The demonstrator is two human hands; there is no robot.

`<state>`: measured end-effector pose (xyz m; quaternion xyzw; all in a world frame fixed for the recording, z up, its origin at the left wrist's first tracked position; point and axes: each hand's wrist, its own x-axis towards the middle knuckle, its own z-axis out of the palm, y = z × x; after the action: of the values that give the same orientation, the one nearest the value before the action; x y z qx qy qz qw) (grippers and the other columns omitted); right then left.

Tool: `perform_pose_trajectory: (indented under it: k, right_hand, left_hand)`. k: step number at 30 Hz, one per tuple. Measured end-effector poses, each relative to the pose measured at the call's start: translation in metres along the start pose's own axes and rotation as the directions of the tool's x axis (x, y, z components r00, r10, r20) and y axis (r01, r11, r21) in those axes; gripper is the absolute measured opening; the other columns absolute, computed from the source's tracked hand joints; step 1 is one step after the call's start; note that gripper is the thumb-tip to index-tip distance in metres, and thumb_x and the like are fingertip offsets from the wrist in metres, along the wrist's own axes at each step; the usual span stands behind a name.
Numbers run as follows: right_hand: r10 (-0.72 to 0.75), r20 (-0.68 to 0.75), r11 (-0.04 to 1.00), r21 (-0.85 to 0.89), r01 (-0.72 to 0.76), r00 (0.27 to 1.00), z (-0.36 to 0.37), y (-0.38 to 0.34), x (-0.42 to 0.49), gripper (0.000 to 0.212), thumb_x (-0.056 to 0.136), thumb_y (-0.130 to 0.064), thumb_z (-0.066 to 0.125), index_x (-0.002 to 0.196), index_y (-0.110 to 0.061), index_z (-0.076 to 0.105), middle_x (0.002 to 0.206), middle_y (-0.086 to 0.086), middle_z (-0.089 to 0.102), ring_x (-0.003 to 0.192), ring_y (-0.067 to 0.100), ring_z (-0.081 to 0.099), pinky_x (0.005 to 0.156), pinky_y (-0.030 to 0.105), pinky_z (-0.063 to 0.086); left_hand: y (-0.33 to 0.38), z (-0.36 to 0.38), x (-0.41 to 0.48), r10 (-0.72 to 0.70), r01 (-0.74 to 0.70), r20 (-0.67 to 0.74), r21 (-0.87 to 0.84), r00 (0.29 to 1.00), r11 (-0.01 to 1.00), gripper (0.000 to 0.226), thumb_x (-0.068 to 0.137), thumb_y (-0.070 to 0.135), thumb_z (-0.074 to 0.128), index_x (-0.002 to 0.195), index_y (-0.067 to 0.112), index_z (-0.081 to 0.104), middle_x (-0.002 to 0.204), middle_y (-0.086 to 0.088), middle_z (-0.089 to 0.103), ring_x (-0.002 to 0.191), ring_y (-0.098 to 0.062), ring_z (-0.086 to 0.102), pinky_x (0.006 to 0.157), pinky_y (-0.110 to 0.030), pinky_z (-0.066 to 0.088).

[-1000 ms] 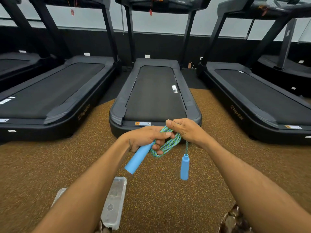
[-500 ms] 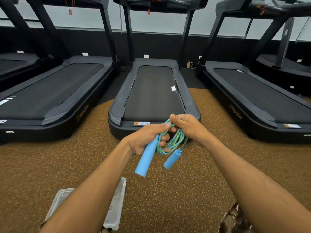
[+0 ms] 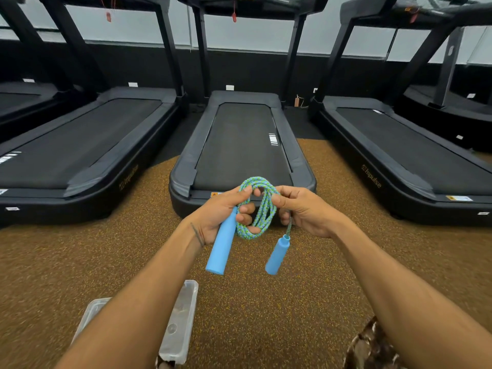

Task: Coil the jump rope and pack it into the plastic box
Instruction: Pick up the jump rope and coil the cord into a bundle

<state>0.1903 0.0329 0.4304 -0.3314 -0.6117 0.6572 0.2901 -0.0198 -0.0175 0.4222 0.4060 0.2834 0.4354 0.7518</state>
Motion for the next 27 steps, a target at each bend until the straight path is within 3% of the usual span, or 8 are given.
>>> perform_pose_trajectory:
  k: [2, 5, 9, 14, 16, 19, 22, 27]
  right_hand:
    - [0.065, 0.027, 0.997, -0.052, -0.064, 0.997, -0.003, 0.002, -0.003, 0.042, 0.079, -0.028, 0.075, 0.112, -0.002, 0.068, 0.083, 0.001, 0.063, 0.058, 0.009, 0.048, 0.057, 0.022, 0.043]
    - [0.116, 0.028, 0.990, -0.084, -0.114, 0.993, -0.003, 0.002, -0.010, 0.020, 0.081, -0.031, 0.072, 0.087, -0.012, 0.073, 0.083, 0.006, 0.064, 0.063, 0.014, 0.058, 0.066, 0.027, 0.052]
    - [0.050, -0.145, 0.985, 0.173, -0.024, 0.988, 0.003, 0.001, -0.009, 0.026, 0.089, -0.040, 0.062, 0.075, -0.018, 0.063, 0.079, 0.002, 0.064, 0.064, 0.013, 0.063, 0.066, 0.031, 0.058]
    - [0.067, -0.143, 0.940, 0.341, -0.014, 0.987, 0.018, 0.007, -0.004, 0.038, 0.100, -0.046, 0.048, 0.072, -0.021, 0.055, 0.106, 0.009, 0.072, 0.106, 0.029, 0.070, 0.087, 0.052, 0.057]
    - [0.097, -0.119, 0.930, 0.365, -0.047, 0.988, 0.028, 0.008, -0.004, 0.042, 0.101, -0.049, 0.043, 0.078, -0.018, 0.059, 0.106, 0.014, 0.073, 0.101, 0.033, 0.072, 0.076, 0.049, 0.060]
    - [0.109, -0.076, 0.933, 0.352, -0.076, 0.991, 0.040, 0.010, -0.004, 0.055, 0.102, -0.054, 0.035, 0.105, -0.011, 0.069, 0.101, 0.012, 0.073, 0.089, 0.029, 0.074, 0.071, 0.044, 0.061]
    - [0.115, -0.120, 0.938, 0.340, -0.068, 0.986, 0.045, 0.014, 0.000, 0.053, 0.101, -0.054, 0.039, 0.126, -0.012, 0.060, 0.085, 0.005, 0.067, 0.077, 0.024, 0.070, 0.071, 0.045, 0.059]
    - [0.115, -0.189, 0.973, 0.219, -0.072, 0.975, 0.049, 0.017, 0.000, 0.050, 0.096, -0.064, 0.040, 0.114, -0.024, 0.063, 0.071, 0.000, 0.060, 0.063, 0.019, 0.062, 0.067, 0.039, 0.057]
  left_hand:
    - [0.000, -0.004, -0.001, -0.005, 0.005, -0.025, -0.011, 1.000, 1.000, 0.019, 0.097, 0.034, 0.053, 0.099, 0.017, 0.061, 0.065, 0.001, 0.037, 0.043, -0.007, 0.042, 0.060, -0.039, 0.059]
    - [0.000, -0.009, -0.001, -0.018, 0.018, -0.047, -0.006, 0.999, 1.000, 0.020, 0.098, 0.037, 0.052, 0.098, 0.018, 0.059, 0.066, 0.001, 0.038, 0.044, -0.007, 0.043, 0.064, -0.042, 0.060]
    - [0.000, -0.012, -0.001, -0.039, 0.037, -0.054, -0.030, 0.998, 0.999, 0.022, 0.101, 0.038, 0.048, 0.093, 0.019, 0.056, 0.067, 0.001, 0.038, 0.044, -0.007, 0.045, 0.067, -0.045, 0.060]
    - [0.000, -0.012, 0.003, -0.033, 0.032, -0.059, -0.018, 0.998, 0.999, 0.022, 0.100, 0.040, 0.050, 0.093, 0.020, 0.056, 0.069, 0.000, 0.040, 0.046, -0.007, 0.047, 0.069, -0.045, 0.061]
    - [0.001, -0.009, 0.004, -0.016, 0.015, -0.082, -0.014, 0.997, 1.000, 0.021, 0.099, 0.039, 0.051, 0.093, 0.019, 0.054, 0.070, -0.002, 0.045, 0.046, -0.009, 0.049, 0.065, -0.040, 0.060]
    - [0.001, -0.003, 0.005, 0.004, -0.001, -0.149, 0.016, 0.989, 1.000, 0.021, 0.097, 0.039, 0.051, 0.096, 0.019, 0.056, 0.076, -0.006, 0.055, 0.048, -0.013, 0.053, 0.059, -0.038, 0.059]
    - [0.001, -0.001, 0.005, -0.003, 0.013, -0.186, 0.051, 0.983, 0.999, 0.023, 0.102, 0.037, 0.047, 0.104, 0.018, 0.061, 0.085, -0.010, 0.068, 0.054, -0.017, 0.060, 0.059, -0.038, 0.060]
    - [-0.003, 0.003, 0.004, -0.031, 0.043, -0.148, 0.077, 0.989, 0.996, 0.028, 0.102, 0.036, 0.047, 0.116, 0.021, 0.065, 0.094, -0.011, 0.072, 0.067, -0.019, 0.064, 0.074, -0.042, 0.058]
